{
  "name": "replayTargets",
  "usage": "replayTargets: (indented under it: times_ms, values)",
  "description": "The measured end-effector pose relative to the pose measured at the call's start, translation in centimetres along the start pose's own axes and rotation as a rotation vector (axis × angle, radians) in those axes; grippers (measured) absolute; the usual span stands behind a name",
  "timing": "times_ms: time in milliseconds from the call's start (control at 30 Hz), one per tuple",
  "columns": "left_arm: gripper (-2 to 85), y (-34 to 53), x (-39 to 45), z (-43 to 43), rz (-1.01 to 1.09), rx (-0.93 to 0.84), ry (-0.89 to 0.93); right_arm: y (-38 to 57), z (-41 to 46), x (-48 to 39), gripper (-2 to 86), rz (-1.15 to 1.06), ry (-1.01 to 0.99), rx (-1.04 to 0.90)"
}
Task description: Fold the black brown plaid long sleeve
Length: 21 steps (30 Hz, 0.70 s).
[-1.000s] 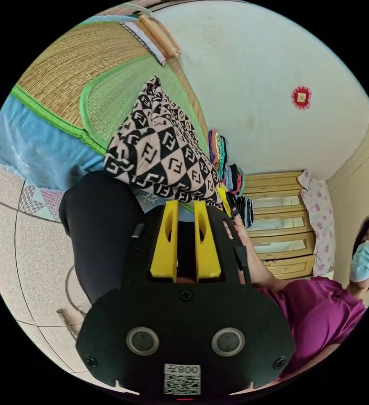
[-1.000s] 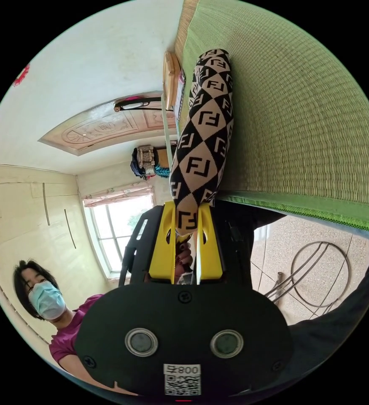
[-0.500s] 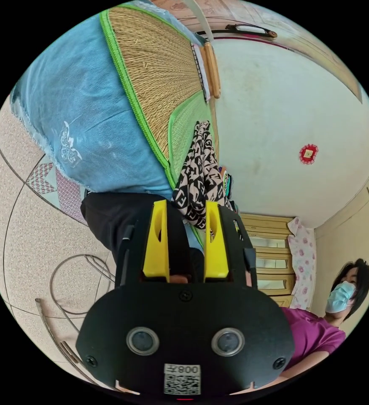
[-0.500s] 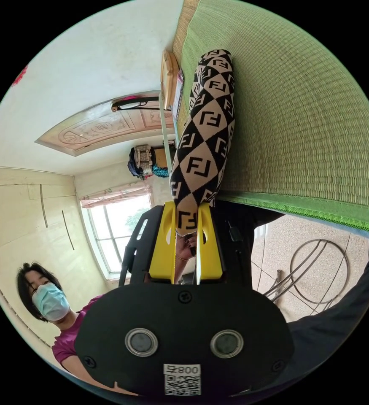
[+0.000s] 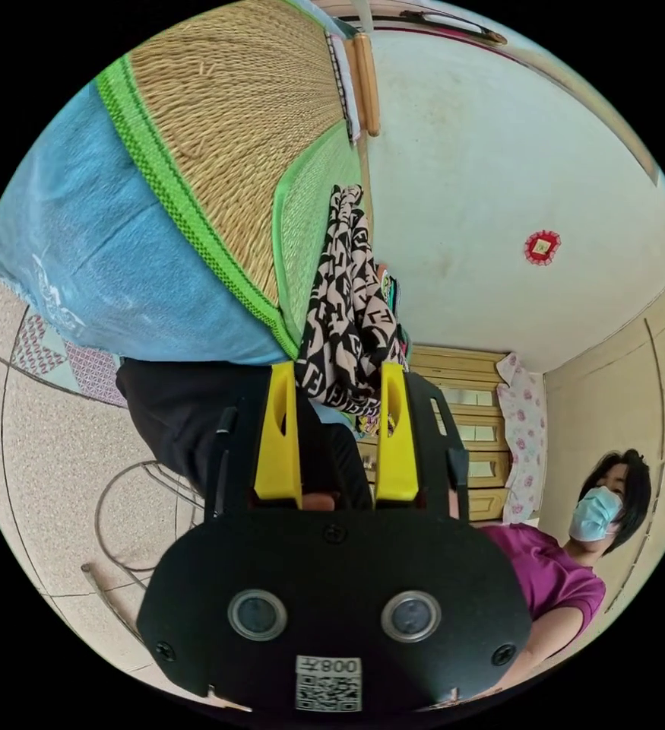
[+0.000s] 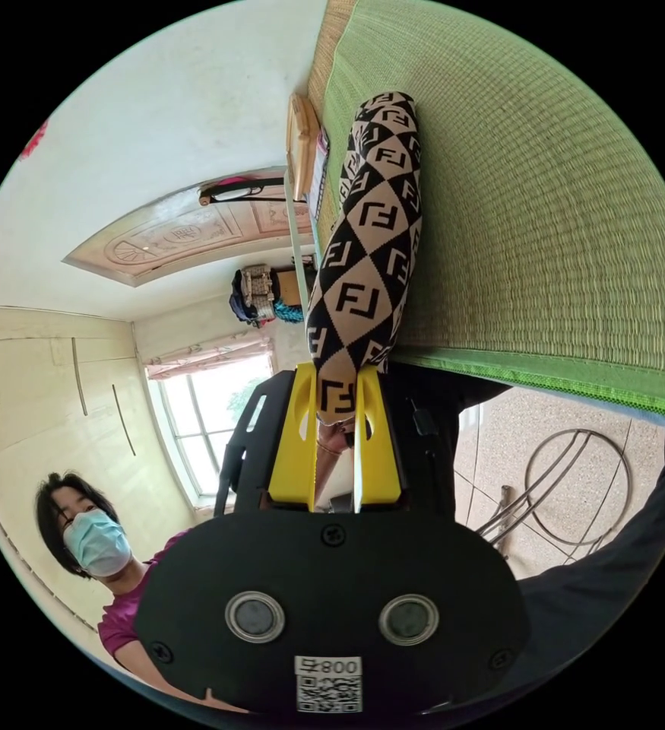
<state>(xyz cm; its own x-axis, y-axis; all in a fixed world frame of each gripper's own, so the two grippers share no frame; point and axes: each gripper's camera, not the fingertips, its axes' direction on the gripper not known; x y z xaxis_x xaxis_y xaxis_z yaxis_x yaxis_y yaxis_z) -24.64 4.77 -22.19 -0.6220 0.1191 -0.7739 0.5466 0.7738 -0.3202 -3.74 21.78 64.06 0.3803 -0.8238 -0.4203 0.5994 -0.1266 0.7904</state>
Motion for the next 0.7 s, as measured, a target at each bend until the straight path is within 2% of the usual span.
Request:
replayTargets:
  times_ms: [433,700]
  values:
    - [16.0,0.3,-0.4,-2.6,-0.005,0.014,0.168,-0.3,-0.2,-2.1,8.1,0.009,-0.018,0.018]
    - [15.1,-0.3,0.7,-2.5,0.007,-0.065,0.099,-0.4,-0.6,-3.4,8.2,0.010,-0.025,0.026]
